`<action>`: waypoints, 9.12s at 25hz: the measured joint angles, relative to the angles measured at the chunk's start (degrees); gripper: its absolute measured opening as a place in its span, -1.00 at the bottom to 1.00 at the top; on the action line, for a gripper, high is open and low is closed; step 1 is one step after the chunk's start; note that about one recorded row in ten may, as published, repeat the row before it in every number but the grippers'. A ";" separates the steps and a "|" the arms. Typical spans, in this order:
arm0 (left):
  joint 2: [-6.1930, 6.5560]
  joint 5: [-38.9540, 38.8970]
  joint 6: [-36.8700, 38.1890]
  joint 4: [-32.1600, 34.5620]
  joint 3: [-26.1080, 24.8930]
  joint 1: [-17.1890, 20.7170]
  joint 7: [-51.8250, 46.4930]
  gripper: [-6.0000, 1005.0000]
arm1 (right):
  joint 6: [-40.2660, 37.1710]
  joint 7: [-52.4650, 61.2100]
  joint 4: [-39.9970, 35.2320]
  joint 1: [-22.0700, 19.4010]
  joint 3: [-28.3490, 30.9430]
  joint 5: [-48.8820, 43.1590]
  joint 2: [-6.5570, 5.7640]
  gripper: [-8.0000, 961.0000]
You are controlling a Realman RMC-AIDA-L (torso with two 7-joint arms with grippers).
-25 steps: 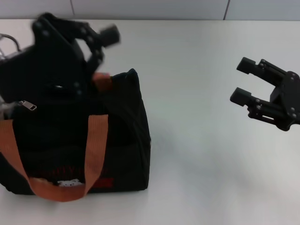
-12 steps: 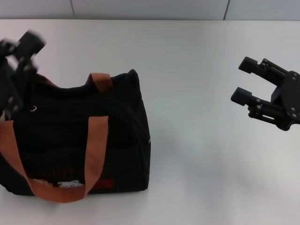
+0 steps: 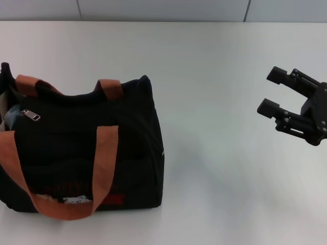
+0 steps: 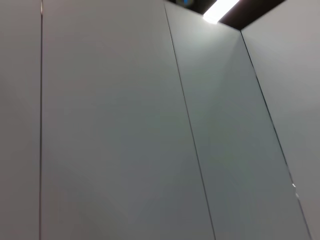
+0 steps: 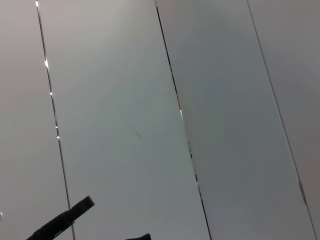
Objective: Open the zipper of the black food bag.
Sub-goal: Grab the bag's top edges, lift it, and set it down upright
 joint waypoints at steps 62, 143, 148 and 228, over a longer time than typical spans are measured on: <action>-3.36 31.80 -8.80 -0.54 -15.05 1.30 2.46 -0.72 | 1.28 -0.15 -0.01 -0.25 -0.03 0.07 0.17 0.66; -3.88 18.55 -0.57 6.77 12.62 -19.18 53.46 -0.79 | 16.20 -1.56 8.31 15.29 -12.43 -12.20 1.27 -0.37; -3.89 18.39 -0.70 4.91 13.67 -19.38 54.43 -0.79 | 18.62 -2.14 9.35 15.82 -12.29 -12.14 1.31 -0.36; -3.90 18.05 -1.40 3.51 16.97 -20.16 55.92 -0.79 | 6.27 -35.12 16.57 6.76 -11.59 3.12 1.31 -0.22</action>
